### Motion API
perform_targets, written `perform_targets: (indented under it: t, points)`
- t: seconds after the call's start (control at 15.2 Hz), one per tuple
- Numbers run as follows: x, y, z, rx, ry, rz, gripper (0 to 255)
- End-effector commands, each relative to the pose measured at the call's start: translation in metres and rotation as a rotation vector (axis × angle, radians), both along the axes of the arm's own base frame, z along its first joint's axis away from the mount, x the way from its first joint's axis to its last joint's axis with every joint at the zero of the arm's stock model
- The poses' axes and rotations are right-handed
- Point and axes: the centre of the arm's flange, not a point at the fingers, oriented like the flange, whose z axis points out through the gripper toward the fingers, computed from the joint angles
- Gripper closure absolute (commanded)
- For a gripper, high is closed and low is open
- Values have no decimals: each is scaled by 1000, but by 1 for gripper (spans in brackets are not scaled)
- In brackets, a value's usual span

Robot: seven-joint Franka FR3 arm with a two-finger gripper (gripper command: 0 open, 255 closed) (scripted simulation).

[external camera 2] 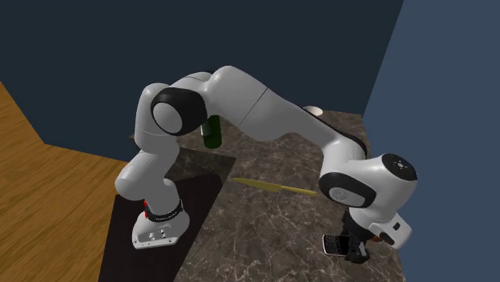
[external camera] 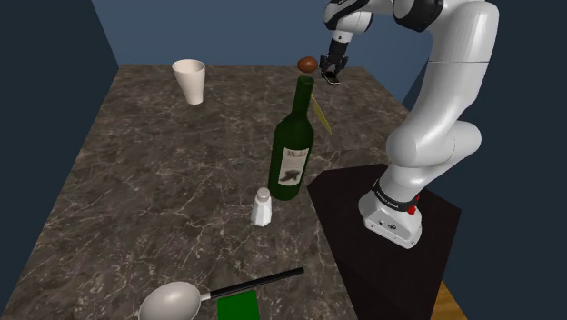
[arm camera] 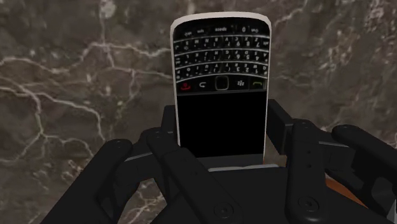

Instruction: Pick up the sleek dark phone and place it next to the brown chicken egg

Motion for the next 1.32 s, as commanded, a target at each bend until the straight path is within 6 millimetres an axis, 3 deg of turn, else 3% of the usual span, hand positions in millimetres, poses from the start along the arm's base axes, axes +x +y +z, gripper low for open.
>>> perform_targets:
  t: [0.0,0.4,0.46,0.79,1.06,1.25]
  points:
    - [-1,0,-3,0,-1,0,255]
    - [-1,0,-3,0,-1,0,255]
    - [-1,0,-3,0,-1,0,0]
    - [-1,0,-3,0,-1,0,0]
    - [-1,-3,47,0,-1,0,0]
    - [-1,-3,47,0,-1,0,0]
